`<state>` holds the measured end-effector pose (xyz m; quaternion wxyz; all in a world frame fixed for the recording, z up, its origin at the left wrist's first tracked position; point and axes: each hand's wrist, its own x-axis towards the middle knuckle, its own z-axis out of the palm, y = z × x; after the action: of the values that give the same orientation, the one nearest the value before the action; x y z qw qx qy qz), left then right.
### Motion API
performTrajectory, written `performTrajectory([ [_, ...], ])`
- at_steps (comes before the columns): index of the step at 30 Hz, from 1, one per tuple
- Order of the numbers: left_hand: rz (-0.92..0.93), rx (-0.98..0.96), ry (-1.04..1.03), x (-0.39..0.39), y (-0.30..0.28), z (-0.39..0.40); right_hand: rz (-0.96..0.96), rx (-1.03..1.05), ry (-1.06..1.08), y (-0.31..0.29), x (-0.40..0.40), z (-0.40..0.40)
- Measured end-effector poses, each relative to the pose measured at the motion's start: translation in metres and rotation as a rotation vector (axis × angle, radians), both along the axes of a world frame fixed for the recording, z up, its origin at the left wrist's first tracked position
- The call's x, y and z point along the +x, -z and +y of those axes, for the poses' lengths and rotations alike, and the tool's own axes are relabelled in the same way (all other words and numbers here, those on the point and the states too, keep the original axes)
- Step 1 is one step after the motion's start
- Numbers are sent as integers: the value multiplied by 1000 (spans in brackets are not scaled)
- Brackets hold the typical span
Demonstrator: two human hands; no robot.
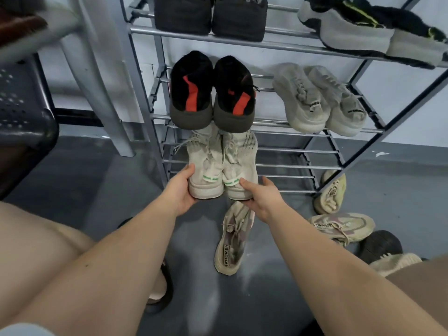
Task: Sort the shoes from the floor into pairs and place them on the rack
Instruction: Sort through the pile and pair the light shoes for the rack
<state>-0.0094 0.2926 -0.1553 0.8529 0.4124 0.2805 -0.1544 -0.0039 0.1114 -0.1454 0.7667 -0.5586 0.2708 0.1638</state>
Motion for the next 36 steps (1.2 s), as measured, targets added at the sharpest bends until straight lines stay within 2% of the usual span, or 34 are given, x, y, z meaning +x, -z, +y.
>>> performTrajectory([
  [8,71,134,-5,53,8,35,9,5,-105,15,56,19],
  [14,24,31,-64,72,15,37,-7,122,-106,24,81,30],
  [16,26,62,-121,76,18,34,-19,90,-106,24,85,34],
  [20,-11,326,-159,75,24,32,-81,-116,-189,28,82,32],
  [26,-217,1060,-118,43,35,25,-203,-552,-363,32,71,29],
  [30,-239,1389,95,23,50,22,-270,-724,-420,33,61,28],
  [33,-279,1473,105,28,57,19,-272,-719,-375,31,59,30],
  [36,-221,1348,107,41,61,23,-250,-709,-328,36,61,34],
])
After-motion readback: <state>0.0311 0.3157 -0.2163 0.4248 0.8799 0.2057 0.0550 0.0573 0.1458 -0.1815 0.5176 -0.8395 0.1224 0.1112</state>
